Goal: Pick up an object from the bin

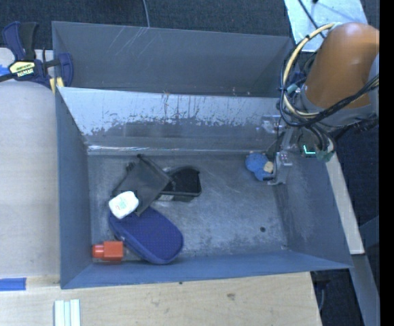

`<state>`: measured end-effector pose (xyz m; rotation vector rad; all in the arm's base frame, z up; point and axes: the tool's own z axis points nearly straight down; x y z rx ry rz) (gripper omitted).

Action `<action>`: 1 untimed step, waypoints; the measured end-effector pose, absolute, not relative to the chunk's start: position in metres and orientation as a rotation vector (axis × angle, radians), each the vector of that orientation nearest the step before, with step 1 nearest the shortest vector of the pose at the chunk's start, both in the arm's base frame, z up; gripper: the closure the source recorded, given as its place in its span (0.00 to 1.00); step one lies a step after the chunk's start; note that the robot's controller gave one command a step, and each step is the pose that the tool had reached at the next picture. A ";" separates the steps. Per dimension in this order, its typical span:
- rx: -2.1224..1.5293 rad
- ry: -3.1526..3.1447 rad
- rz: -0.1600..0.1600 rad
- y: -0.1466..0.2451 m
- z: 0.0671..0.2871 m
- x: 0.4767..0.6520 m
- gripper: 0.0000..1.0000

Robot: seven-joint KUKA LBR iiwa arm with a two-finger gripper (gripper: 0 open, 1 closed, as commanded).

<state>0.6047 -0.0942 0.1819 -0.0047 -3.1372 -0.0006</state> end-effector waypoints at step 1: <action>0.244 -3.127 -0.002 -0.129 0.069 0.624 0.00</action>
Offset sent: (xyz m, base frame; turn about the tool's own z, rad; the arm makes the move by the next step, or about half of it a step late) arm 0.0207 -0.0341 -0.1092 -0.1604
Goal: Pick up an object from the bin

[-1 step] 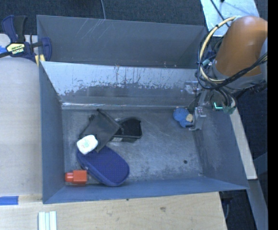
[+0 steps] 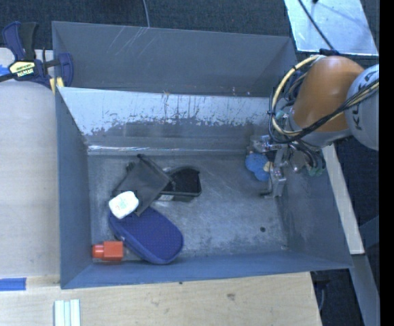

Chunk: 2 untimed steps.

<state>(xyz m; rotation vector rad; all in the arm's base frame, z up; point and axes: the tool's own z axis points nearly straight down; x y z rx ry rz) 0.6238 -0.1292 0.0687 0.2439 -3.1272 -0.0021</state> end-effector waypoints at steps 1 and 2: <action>0.246 -3.136 0.001 -0.129 0.074 0.627 1.00; 0.277 -3.142 0.005 -0.104 0.222 0.610 1.00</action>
Offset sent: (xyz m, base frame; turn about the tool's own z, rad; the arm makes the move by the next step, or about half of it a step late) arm 0.0000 0.0000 0.0000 0.0000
